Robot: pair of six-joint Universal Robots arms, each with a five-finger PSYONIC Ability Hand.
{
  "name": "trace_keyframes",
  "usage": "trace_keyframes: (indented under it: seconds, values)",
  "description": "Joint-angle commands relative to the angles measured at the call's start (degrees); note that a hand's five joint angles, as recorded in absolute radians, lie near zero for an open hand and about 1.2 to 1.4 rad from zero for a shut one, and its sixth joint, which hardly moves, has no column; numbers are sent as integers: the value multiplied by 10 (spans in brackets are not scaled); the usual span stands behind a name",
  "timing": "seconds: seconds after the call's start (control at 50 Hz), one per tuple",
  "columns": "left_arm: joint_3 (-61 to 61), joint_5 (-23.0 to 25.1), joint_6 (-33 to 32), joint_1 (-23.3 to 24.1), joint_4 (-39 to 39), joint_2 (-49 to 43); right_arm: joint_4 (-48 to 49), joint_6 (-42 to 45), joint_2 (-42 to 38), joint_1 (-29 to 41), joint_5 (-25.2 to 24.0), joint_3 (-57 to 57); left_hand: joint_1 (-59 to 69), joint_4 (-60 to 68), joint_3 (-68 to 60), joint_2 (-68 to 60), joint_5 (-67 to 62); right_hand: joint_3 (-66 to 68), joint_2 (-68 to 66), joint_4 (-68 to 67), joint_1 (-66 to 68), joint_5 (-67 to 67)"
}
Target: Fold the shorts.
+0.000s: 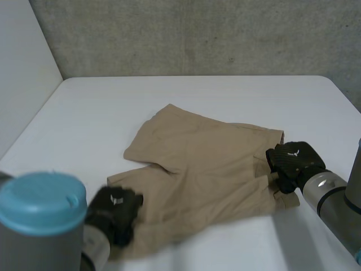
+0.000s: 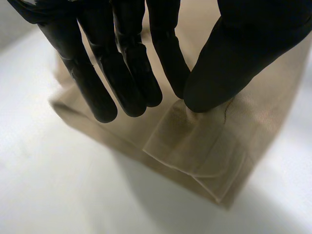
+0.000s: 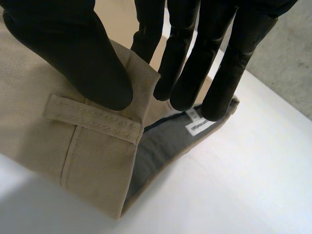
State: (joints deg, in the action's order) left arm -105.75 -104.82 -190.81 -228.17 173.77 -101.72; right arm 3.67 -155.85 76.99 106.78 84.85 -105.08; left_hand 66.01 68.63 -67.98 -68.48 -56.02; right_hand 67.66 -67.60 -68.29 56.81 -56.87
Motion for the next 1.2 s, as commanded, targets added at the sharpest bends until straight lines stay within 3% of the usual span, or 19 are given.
trace_keyframes:
  seconds: [0.02, 0.1, 0.18, 0.4, 0.5, 0.6, 0.82, 0.84, 0.86, 0.88, 0.9, 0.92, 0.96, 1.08, 1.2]
  values:
    - [116, -6, -73, -25, -4, 5, -4, 7, -1, 1, 1, 41, 140, 114, -120, -115, -140, 123, -124, -117, 232, -131]
    - [184, -4, -130, -61, 3, -28, -3, 7, -11, 2, 0, 75, 140, 114, -120, -115, -140, 123, -124, -117, 232, -131]
    - [318, 14, -174, -71, 6, -135, -2, 5, -46, 4, 2, 125, 140, 114, -120, -115, -140, 123, -124, -117, 232, -131]
    - [724, 24, -183, -91, 9, -399, 9, 0, -191, 5, 44, 324, 140, 114, -120, -115, -140, 123, -124, -117, 232, -131]
    - [883, 82, -183, -98, 34, -518, 58, 3, -264, 6, 61, 407, 140, 114, -120, -115, -140, 123, -124, -117, 232, -131]
    - [919, 125, -183, -105, 83, -576, 126, 8, -351, 5, 73, 479, 140, 114, -120, -115, -140, 123, -124, -117, 232, -131]
    - [920, 124, -163, -130, 202, -642, 136, 134, -516, 8, 124, 635, 140, 114, -120, -115, -140, 123, -124, -117, 232, -131]
    - [920, 124, -156, -130, 206, -643, 136, 143, -520, 9, 129, 640, 109, 82, -89, -84, -108, 66, -66, -59, 174, -74]
    - [919, 125, -149, -130, 207, -643, 135, 147, -521, 11, 132, 642, -60, -86, 80, 85, 60, -91, 91, 98, 17, 83]
    - [913, 125, -134, -129, 212, -642, 135, 147, -520, 12, 133, 642, -503, -529, 523, 528, 503, -266, 266, 272, -158, 258]
    - [913, 125, -127, -128, 213, -641, 135, 143, -515, 18, 137, 640, -560, -586, 580, 585, 560, -548, 547, 554, -439, 540]
    - [913, 125, -120, -127, 213, -639, 134, 138, -509, 21, 138, 638, -518, -545, 538, 543, 518, -577, 576, 583, -468, 569]
    - [913, 125, -100, -126, 213, -628, 134, 127, -486, 30, 138, 627, -560, -586, 580, 585, 560, -577, 576, 583, -468, 569]
    - [872, 124, -68, -125, 208, -568, 133, 43, -339, 33, 117, 537, -560, -586, 580, 585, 560, -577, 576, 583, -468, 569]
    - [719, 126, -61, -127, 191, -435, 103, 12, -222, 32, 56, 440, -560, -586, 579, 584, 560, -577, 576, 583, -468, 569]
